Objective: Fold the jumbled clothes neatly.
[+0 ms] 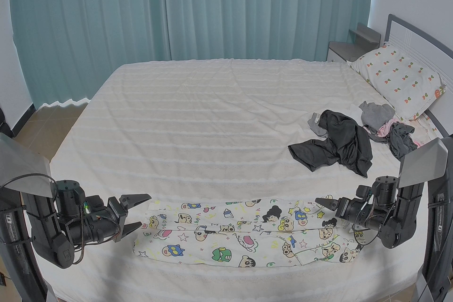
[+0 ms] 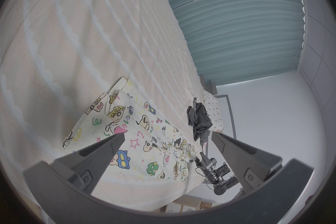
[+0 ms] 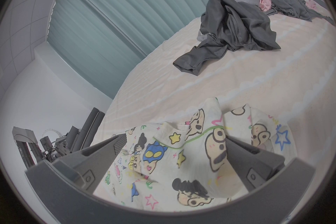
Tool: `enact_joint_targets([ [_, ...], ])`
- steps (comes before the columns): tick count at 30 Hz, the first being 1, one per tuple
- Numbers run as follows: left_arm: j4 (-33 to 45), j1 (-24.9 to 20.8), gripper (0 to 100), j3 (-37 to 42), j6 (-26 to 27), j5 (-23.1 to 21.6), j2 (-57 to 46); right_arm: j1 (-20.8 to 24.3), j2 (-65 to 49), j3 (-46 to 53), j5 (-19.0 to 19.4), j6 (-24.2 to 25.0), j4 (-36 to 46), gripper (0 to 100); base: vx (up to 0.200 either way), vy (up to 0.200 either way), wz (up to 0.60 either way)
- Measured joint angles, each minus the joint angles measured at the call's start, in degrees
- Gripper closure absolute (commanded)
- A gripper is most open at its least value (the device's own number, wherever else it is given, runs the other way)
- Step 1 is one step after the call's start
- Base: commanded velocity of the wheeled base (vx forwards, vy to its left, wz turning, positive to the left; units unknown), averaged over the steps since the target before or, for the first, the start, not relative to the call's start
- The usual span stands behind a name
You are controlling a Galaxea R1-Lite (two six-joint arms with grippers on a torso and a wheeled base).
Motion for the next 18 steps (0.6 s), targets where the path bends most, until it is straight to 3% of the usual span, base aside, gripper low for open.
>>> enact_joint_targets([
  [8, 0.0, -0.18, 0, 0.04, 0.21, 0.07, 0.2, -0.28, 2.86, -1.68, -5.02, 0.15, 0.02, 0, 0.0, 0.0, 0.0],
  [18, 0.0, -0.27, 0, 0.23, 0.33, 0.13, 0.26, -0.77, 5.17, -3.29, -8.25, 0.15, 2.24, 0, 0.0, 0.0, 0.0],
])
